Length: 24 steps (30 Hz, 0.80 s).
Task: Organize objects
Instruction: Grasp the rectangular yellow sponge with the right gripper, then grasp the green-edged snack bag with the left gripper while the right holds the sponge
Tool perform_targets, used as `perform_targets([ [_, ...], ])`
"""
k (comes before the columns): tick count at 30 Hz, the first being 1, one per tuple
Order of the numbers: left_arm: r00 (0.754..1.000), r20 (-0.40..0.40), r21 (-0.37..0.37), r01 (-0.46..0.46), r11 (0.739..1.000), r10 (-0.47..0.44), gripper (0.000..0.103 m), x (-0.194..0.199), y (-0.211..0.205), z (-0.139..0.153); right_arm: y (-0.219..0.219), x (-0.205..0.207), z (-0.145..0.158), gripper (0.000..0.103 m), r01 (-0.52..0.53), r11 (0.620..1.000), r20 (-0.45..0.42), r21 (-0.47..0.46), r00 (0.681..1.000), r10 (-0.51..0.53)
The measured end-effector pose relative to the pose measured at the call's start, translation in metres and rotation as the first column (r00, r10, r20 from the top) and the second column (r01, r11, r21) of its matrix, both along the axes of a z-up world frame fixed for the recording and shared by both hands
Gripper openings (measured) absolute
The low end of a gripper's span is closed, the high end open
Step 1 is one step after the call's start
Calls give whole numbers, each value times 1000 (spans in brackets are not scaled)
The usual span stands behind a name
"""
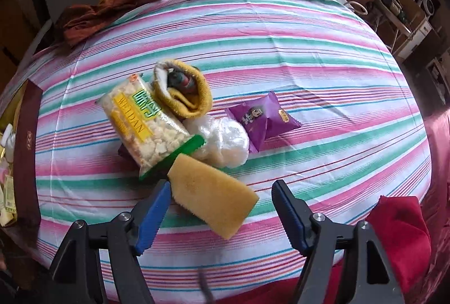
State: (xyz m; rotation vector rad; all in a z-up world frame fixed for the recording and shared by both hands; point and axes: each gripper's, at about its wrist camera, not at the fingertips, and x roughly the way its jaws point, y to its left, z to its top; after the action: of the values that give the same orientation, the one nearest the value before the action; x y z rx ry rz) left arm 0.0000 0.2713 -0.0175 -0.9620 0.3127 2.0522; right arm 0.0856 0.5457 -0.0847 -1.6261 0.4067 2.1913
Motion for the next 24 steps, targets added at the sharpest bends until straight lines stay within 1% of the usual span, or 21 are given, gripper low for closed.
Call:
perform_targets([
  [2, 999, 36, 5, 11, 1000, -12, 102, -5, 14, -3, 2, -2, -1, 67, 0, 1000, 1, -15, 1000, 0],
  [4, 995, 96, 15, 14, 1000, -15, 102, -12, 27, -8, 1, -2, -2, 62, -9, 1000, -1, -27, 1000, 9],
  [5, 993, 114, 18, 15, 1000, -17, 102, -14, 33, -10, 2, -2, -3, 59, -13, 1000, -3, -27, 1000, 13],
  [8, 984, 175, 28, 15, 999, -20, 102, -23, 53, -18, 2, 1, 0, 55, -1, 1000, -17, -16, 1000, 1],
  [10, 974, 227, 40, 11, 999, -20, 101, -30, 65, -24, 4, 3, 1, 54, 16, 1000, -24, -12, 1000, -16],
  [14, 958, 287, 53, -2, 999, -14, 97, -41, 84, -36, 6, 5, 4, 53, 41, 999, -30, -1, 999, -41],
  [18, 932, 362, 85, -7, 996, -25, 93, -51, 103, -47, 8, 6, 4, 53, 51, 999, -36, -12, 998, -52],
  [20, 919, 395, 88, -14, 996, -22, 88, -56, 114, -54, 9, 7, 6, 54, 54, 998, -50, -23, 997, -55],
  [24, 879, 476, 107, -35, 994, -20, 86, -64, 133, -70, 10, 9, 8, 54, 53, 998, -63, -31, 996, -55],
])
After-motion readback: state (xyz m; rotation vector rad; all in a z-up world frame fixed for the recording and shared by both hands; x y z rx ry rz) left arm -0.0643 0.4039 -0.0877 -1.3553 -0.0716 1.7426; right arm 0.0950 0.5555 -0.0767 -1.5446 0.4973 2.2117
